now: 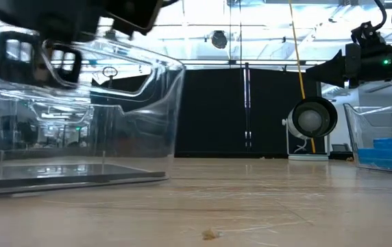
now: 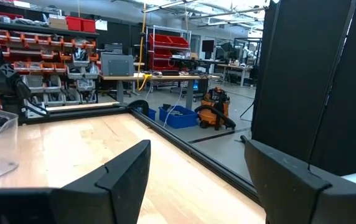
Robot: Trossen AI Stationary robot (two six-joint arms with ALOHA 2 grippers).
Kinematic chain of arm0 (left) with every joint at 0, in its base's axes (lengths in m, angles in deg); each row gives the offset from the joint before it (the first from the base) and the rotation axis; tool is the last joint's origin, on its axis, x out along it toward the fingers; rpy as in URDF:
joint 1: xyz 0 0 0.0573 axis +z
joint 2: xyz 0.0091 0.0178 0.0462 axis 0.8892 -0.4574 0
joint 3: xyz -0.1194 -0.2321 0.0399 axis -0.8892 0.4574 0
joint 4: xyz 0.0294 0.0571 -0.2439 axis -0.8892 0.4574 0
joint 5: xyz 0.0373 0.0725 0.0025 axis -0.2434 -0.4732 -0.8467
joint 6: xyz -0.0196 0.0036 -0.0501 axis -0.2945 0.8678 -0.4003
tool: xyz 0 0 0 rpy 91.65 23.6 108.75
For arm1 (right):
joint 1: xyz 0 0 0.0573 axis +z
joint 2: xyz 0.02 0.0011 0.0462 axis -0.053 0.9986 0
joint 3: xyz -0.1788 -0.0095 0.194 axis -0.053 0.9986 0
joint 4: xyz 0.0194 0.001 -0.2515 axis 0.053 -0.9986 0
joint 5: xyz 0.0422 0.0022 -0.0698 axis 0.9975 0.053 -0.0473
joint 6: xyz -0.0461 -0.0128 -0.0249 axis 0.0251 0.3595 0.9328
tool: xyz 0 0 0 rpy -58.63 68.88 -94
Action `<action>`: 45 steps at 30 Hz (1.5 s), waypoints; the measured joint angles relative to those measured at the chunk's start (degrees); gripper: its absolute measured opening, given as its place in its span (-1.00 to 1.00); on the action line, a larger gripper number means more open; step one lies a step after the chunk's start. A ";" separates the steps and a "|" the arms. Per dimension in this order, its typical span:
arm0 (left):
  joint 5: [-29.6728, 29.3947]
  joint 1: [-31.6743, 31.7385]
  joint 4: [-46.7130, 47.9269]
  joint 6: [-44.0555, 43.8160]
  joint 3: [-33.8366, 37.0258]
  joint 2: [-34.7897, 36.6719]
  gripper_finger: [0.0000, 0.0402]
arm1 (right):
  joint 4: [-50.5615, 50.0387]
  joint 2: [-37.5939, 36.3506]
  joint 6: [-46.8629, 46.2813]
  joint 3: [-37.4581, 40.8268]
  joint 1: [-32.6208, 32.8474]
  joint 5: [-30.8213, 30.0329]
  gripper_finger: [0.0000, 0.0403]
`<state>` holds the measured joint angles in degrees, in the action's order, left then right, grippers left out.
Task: Pick & place jewel cases by type
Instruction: Adjust the left transparent bin, then adjust the black disc cases
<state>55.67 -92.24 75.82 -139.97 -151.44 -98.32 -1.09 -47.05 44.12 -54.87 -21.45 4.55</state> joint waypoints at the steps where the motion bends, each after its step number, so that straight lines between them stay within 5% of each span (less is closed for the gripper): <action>1: -0.73 -0.36 1.21 0.08 0.00 0.47 -0.98 | 0.00 0.00 0.00 0.00 0.00 0.02 0.25; 15: -10.71 -2.74 37.10 -6.06 0.31 7.56 -0.99 | -0.17 0.17 0.00 0.00 0.00 0.00 0.25; 21: -8.96 -3.78 39.65 -5.73 -0.48 7.67 -0.99 | -0.17 0.20 0.00 0.00 0.00 0.01 0.25; 28: -21.77 -6.23 43.00 1.34 -9.46 7.69 -0.99 | -0.17 0.20 0.00 0.00 0.00 0.02 0.25; 36: -22.89 -13.52 69.89 -21.90 -18.83 7.78 -0.99 | -0.17 0.20 -0.01 0.00 0.01 0.01 0.25; 41: -21.65 -19.14 70.60 -36.92 -16.90 8.21 -1.00 | -0.17 0.20 0.00 0.00 0.02 0.01 0.25; 45: -15.13 -20.67 70.63 -46.05 -11.73 8.02 -1.00 | -0.17 0.22 0.00 0.00 0.02 0.00 0.25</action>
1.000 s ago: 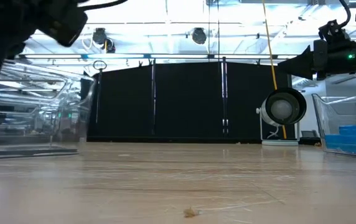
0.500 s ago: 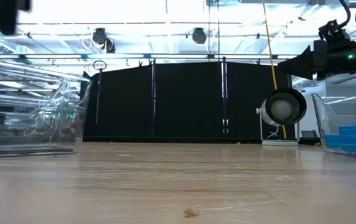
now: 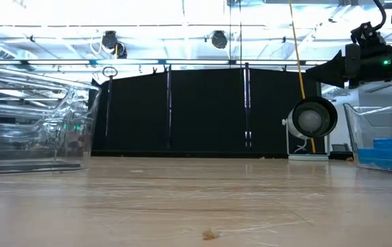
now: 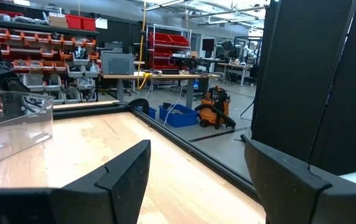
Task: Pick & place jewel cases by type
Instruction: Adjust the black disc cases
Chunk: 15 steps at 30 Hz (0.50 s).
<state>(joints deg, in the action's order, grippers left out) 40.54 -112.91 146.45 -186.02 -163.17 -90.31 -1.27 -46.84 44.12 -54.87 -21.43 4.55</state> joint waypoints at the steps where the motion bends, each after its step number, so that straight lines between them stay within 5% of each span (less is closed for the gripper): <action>1: 1.99 -0.20 -0.20 -2.56 1.52 -0.01 -1.00 | 0.00 0.00 0.00 0.00 0.00 0.02 0.25; 5: 6.85 0.10 -0.41 -8.42 6.92 -0.04 -1.00 | 0.00 0.00 0.00 0.01 0.00 0.02 0.25; 15: 4.02 5.24 -5.03 -9.90 20.05 0.41 -0.99 | 0.00 0.00 0.00 0.00 0.00 0.02 0.25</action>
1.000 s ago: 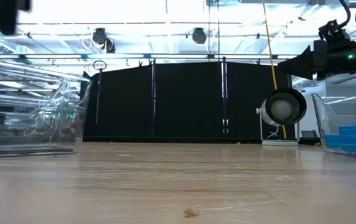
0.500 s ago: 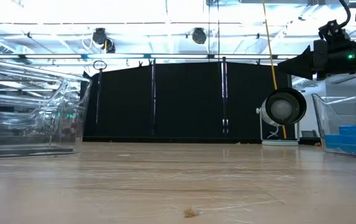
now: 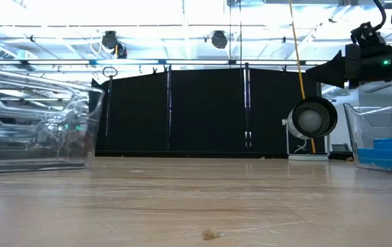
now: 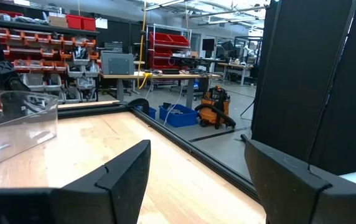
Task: Pick & place jewel cases by type
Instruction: Adjust the black disc cases
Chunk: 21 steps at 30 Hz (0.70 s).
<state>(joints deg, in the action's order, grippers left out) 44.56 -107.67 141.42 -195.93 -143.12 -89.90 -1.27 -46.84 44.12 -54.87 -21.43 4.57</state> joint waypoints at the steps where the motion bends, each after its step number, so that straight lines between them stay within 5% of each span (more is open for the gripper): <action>1: -1.53 0.40 -0.31 0.47 0.68 0.01 -0.99 | -0.02 0.00 0.00 0.00 0.00 -0.02 0.25; 14: -14.50 5.24 -1.06 5.72 8.84 -0.67 -0.99 | 0.13 0.02 0.00 0.00 0.00 0.00 0.25; 21: -26.34 6.30 0.20 10.58 4.81 -0.01 -0.99 | 0.09 0.09 0.00 0.00 0.00 0.00 0.25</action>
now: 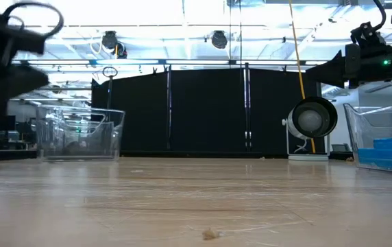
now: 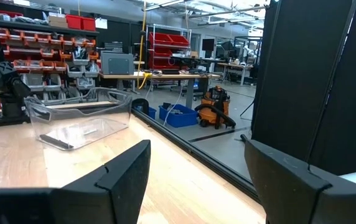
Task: Pick & place jewel cases by type
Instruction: Adjust the black disc cases
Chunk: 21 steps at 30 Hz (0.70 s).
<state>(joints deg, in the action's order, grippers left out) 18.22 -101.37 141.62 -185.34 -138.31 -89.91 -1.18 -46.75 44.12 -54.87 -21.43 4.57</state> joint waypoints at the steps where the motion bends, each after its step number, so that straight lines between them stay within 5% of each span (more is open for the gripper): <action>1: -1.75 -0.02 -0.04 2.18 -1.46 0.00 -0.99 | 0.00 0.00 0.00 0.00 0.00 0.00 0.25; 5: -1.73 -0.28 -0.71 16.24 -9.09 0.00 -0.99 | -0.04 0.00 0.00 0.00 0.00 -0.01 0.25; 9: 11.33 -0.83 -4.36 26.47 -17.33 0.01 -0.98 | -0.07 0.00 0.00 0.00 0.00 0.00 0.25; 15: 24.07 -2.61 -17.54 29.66 -23.01 0.09 -0.98 | -0.07 0.00 0.00 0.00 0.00 0.00 0.25; 21: 51.40 -1.83 -22.79 25.43 -18.53 0.07 -0.98 | -0.07 0.00 0.00 0.00 0.00 -0.01 0.25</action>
<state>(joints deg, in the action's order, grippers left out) 69.62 -103.19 118.84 -159.91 -156.84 -89.85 -1.25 -46.75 44.12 -54.87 -21.43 4.56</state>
